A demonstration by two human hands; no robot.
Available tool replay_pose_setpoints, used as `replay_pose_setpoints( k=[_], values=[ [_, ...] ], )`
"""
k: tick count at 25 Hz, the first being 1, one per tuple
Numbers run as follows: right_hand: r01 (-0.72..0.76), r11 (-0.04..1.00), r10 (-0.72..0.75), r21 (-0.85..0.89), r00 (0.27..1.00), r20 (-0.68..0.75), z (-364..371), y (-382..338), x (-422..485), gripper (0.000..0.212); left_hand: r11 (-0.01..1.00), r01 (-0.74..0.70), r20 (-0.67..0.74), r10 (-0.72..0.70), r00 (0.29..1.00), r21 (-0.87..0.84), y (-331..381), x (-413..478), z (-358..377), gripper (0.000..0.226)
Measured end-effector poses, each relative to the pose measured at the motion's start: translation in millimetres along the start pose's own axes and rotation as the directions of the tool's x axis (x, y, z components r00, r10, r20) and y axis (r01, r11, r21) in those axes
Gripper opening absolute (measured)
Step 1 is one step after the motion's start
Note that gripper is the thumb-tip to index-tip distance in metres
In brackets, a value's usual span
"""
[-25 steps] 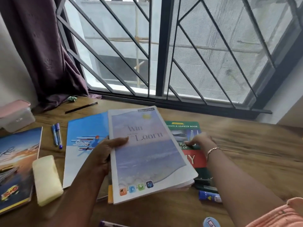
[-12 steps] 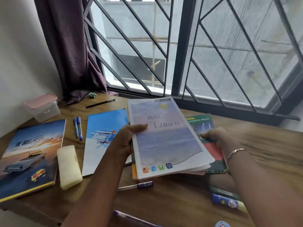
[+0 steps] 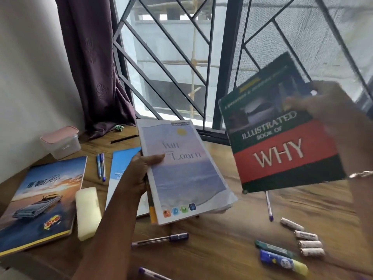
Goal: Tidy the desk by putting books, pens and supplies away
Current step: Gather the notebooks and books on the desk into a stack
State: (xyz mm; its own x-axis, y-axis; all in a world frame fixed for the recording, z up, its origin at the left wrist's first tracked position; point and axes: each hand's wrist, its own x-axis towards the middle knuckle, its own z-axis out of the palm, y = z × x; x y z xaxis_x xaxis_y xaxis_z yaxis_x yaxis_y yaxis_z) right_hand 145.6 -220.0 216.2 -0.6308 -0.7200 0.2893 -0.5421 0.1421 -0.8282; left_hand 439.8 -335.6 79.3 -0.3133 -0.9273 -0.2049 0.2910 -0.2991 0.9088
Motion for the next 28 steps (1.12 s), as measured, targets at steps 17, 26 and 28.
replay_pose_setpoints(
  k=[17,26,28],
  values=[
    [-0.561,0.808,0.456,0.178,0.789,0.412,33,31,-33,0.023,0.990,0.060,0.141,-0.042,0.989,-0.125,-45,-12,80,0.078],
    [-0.610,0.762,0.531,0.219,0.781,0.329,-33,80,-72,0.021,0.947,0.262,0.423,-0.164,0.891,-0.184,-80,-69,151,0.079],
    [-0.586,0.784,0.527,0.206,0.803,0.278,-55,104,-77,0.018,0.952,0.277,0.455,-0.191,0.870,-0.130,-93,-89,175,0.050]
  ],
)
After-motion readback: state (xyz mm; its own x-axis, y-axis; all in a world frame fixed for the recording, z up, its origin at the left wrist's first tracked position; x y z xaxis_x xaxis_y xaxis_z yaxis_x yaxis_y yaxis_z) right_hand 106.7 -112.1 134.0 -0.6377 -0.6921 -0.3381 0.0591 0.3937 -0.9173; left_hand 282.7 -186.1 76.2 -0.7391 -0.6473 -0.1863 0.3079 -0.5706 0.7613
